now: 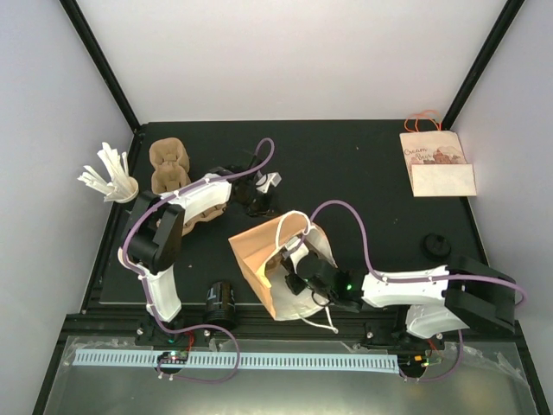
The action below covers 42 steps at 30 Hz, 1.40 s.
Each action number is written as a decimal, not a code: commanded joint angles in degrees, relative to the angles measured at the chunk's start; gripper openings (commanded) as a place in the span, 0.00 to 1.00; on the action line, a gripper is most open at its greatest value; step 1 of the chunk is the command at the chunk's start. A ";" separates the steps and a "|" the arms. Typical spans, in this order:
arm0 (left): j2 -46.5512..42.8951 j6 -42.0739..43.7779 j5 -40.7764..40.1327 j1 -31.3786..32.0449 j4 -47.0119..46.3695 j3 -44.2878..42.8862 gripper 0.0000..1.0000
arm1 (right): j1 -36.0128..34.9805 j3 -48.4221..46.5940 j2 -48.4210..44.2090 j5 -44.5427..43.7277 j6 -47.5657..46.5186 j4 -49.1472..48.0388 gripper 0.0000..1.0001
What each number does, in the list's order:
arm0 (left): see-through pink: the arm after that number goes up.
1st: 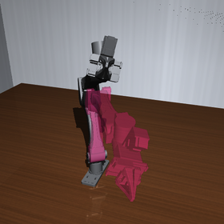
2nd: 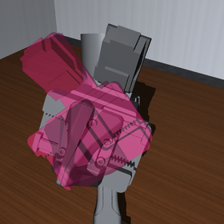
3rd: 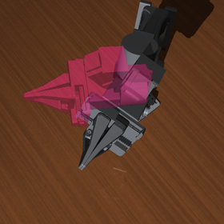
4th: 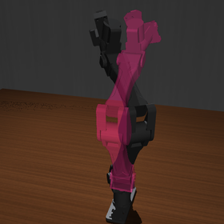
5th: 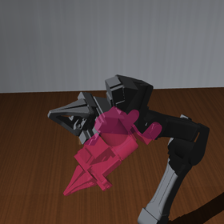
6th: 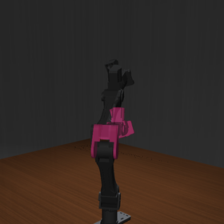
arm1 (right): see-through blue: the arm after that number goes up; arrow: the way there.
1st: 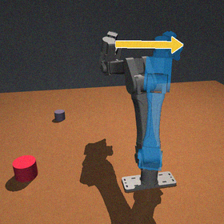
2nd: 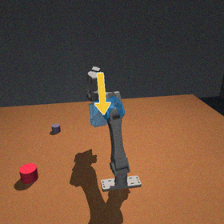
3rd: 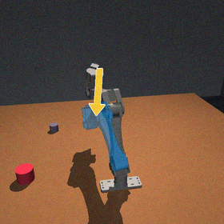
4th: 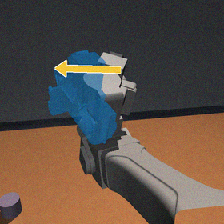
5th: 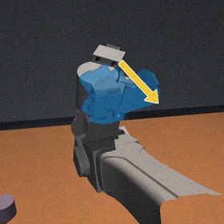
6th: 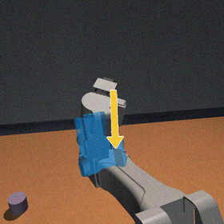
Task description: Pack the takeout coffee
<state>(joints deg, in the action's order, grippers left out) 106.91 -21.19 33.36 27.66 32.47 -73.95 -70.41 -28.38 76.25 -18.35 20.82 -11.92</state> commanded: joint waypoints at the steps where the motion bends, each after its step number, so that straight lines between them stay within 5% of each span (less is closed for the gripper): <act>1: -1.66 -0.56 1.66 0.36 -0.51 1.53 0.03 | -0.50 2.80 -2.18 -3.64 -0.15 -6.59 0.02; 8: -1.28 -0.88 2.03 -0.17 -0.96 2.35 0.04 | -0.85 5.02 -5.86 -6.58 -1.54 -9.73 0.03; 19: -0.02 -1.37 4.67 -0.49 -1.04 5.04 0.06 | -0.81 -3.06 6.93 1.09 -2.49 -3.40 0.01; 32: -1.00 -1.57 5.57 -0.50 -1.20 7.02 0.05 | 0.94 -12.94 19.51 -7.75 2.01 10.05 0.01; 42: -1.67 -1.93 6.45 -0.50 -1.71 7.21 0.05 | 2.14 -12.99 15.78 -9.98 1.33 11.76 0.01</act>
<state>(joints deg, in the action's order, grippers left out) 106.83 -22.76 34.76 25.96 26.96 -67.94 -70.57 -43.40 92.84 -25.63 22.20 -6.31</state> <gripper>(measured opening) 0.048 0.017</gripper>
